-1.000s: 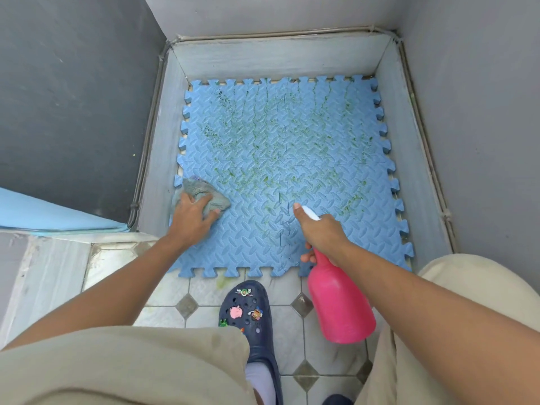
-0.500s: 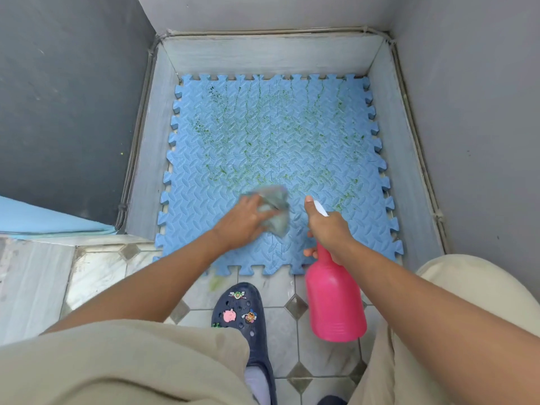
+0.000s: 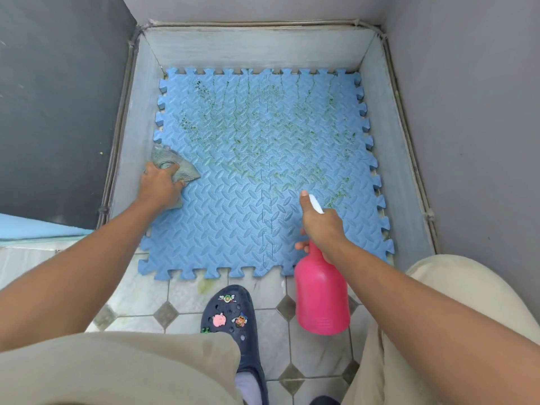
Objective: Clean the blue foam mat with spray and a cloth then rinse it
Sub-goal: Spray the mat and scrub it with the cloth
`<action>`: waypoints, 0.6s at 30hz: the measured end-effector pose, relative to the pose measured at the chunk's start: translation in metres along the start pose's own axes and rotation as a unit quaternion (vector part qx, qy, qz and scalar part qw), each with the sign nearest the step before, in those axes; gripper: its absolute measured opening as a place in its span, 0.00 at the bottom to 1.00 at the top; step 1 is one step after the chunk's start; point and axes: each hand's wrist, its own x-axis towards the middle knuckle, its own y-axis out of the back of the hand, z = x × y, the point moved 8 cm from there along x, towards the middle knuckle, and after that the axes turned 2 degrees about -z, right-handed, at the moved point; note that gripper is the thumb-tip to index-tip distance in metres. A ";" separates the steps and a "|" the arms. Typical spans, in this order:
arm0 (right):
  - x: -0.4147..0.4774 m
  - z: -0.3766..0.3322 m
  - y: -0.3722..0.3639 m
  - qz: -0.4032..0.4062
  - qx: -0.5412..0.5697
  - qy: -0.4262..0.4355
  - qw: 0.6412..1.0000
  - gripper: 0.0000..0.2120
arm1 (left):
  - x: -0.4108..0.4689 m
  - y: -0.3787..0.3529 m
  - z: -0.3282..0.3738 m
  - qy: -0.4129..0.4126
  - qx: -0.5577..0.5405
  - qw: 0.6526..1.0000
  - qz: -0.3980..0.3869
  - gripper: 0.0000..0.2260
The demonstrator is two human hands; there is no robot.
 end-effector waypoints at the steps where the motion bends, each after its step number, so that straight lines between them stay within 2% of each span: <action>1: 0.003 0.000 0.006 0.005 0.012 -0.002 1.000 0.33 | 0.000 -0.001 0.001 -0.002 -0.012 1.000 0.001 0.23; 3: 0.010 -0.001 0.019 0.001 0.048 -0.026 0.999 0.33 | 0.001 -0.004 0.009 -0.008 -0.038 0.999 -0.003 0.22; 5: 0.015 -0.009 0.028 -0.038 0.065 -0.045 0.996 0.33 | 0.000 -0.008 0.026 -0.024 -0.064 0.998 -0.009 0.22; 8: 0.020 -0.047 0.055 -0.087 0.038 0.002 0.995 0.27 | -0.004 -0.017 0.070 -0.079 -0.082 0.993 -0.027 0.22; 11: 0.023 -0.081 0.090 -0.098 0.007 0.053 0.994 0.27 | -0.012 -0.031 0.119 -0.145 -0.064 0.986 -0.057 0.21; 14: 0.027 -0.082 0.114 -0.093 -0.055 0.046 0.993 0.25 | -0.022 -0.041 0.162 -0.206 -0.036 0.975 -0.071 0.21; 18: 0.042 -0.065 0.123 -0.087 -0.061 0.028 0.994 0.27 | -0.019 -0.048 0.187 -0.216 -0.026 0.973 -0.078 0.20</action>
